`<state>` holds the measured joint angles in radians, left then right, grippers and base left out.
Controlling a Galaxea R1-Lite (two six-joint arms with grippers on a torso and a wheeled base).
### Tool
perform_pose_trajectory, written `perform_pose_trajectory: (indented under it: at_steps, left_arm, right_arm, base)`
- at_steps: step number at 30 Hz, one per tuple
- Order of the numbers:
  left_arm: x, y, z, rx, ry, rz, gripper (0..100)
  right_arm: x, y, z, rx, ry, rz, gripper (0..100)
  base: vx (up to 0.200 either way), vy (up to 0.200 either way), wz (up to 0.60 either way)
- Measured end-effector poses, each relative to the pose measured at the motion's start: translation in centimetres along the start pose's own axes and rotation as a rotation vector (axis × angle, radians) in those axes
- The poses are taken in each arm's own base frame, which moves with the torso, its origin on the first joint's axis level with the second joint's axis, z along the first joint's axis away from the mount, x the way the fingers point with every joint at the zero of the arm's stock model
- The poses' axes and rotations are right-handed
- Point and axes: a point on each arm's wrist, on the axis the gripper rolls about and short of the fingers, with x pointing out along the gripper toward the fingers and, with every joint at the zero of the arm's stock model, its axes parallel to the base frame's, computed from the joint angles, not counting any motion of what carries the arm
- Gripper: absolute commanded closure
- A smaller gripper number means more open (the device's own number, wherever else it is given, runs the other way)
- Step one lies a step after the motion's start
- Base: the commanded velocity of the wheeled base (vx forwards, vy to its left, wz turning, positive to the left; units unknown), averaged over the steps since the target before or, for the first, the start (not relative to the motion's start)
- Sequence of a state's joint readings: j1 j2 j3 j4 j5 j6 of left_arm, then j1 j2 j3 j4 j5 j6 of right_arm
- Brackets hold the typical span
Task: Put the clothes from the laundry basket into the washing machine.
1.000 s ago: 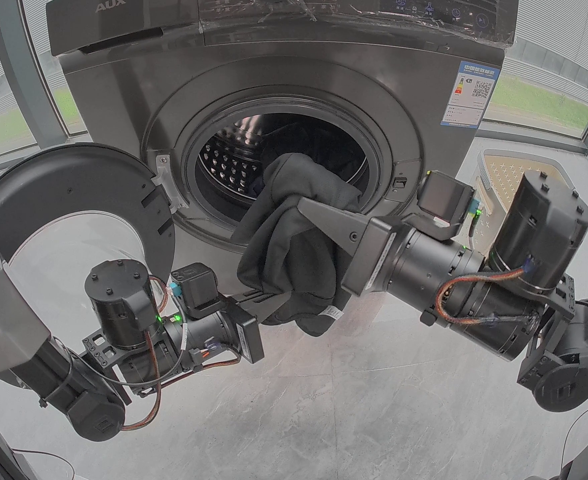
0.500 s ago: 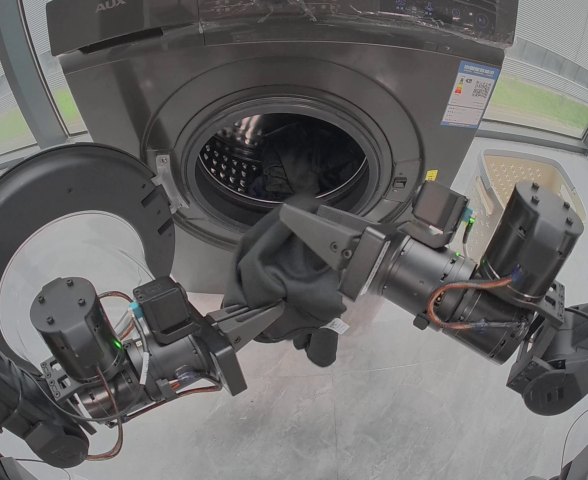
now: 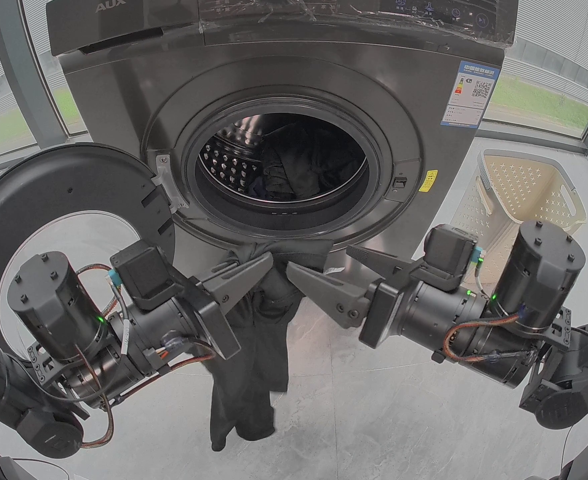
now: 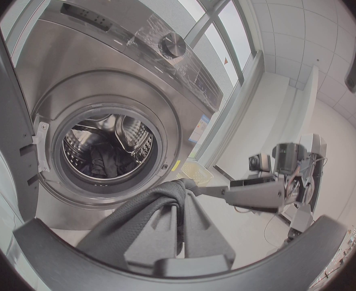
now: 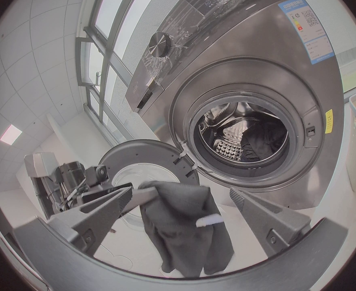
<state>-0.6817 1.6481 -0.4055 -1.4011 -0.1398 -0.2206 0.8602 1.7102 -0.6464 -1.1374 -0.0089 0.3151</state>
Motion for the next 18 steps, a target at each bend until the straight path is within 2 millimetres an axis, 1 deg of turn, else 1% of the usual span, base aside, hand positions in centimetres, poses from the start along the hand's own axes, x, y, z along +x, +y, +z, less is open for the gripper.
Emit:
perform_pose_trajectory:
  at_steps: [4,9,13,18]
  left_arm:
    - [0.1,0.0,0.7,-0.021,-0.033,0.004,100]
    - [-0.1,0.0,1.4,-0.032,-0.067,0.01,100]
    - [-0.3,-0.1,1.8,-0.03,-0.084,0.006,100]
    - [-0.5,-0.3,2.2,-0.029,-0.102,-0.008,100]
  right_arm:
    - [-1.0,-0.7,-0.4,-0.035,0.024,-0.021,0]
    - [-1.8,-1.3,-1.1,-0.046,0.056,-0.041,0]
    - [-1.9,-1.5,-1.5,-0.048,0.071,-0.049,0]
    - [-1.4,-2.0,-2.2,-0.064,0.097,-0.067,0]
  base:
    - [0.0,0.0,0.0]
    - [0.0,0.0,0.0]
    - [0.0,0.0,0.0]
    - [0.0,0.0,0.0]
